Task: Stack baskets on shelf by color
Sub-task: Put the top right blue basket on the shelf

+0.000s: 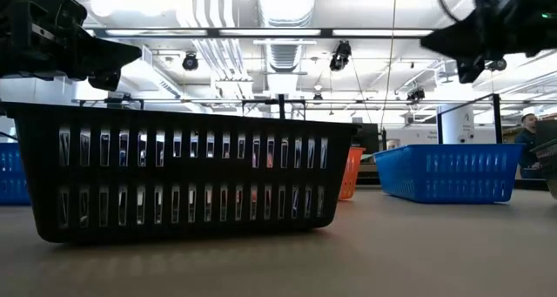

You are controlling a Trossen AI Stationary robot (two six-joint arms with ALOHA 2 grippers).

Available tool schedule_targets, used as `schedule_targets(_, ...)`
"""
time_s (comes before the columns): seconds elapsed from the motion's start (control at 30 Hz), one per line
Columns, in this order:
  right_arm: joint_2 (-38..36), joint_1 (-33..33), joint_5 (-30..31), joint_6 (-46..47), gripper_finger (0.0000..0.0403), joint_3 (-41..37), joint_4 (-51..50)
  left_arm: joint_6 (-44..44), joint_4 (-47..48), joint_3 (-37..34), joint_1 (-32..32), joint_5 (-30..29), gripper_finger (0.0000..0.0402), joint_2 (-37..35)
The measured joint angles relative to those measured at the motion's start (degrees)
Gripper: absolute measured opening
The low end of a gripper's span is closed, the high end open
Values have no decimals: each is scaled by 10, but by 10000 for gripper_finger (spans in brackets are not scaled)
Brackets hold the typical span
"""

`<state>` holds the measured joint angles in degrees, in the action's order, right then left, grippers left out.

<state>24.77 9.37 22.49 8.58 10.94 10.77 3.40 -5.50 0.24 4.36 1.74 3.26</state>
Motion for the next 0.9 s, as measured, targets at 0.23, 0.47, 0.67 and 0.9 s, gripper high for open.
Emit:
schedule_targets(0.23, 153, 0, 1, 18, 54, 165, -199, 0, 0, 0, 0, 0, 0, 0)
schedule_targets(0.47, 278, 2, -61, 103, 143, 300, -386, 0, 0, 0, 0, 0, 0, 0)
schedule_targets(0.67, 376, 29, -109, 135, 188, 380, -485, 0, 0, 0, 0, 0, 0, 0)
schedule_targets(0.9, 473, 79, -115, 145, 192, 430, -526, 0, 0, 0, 0, 0, 0, 0)
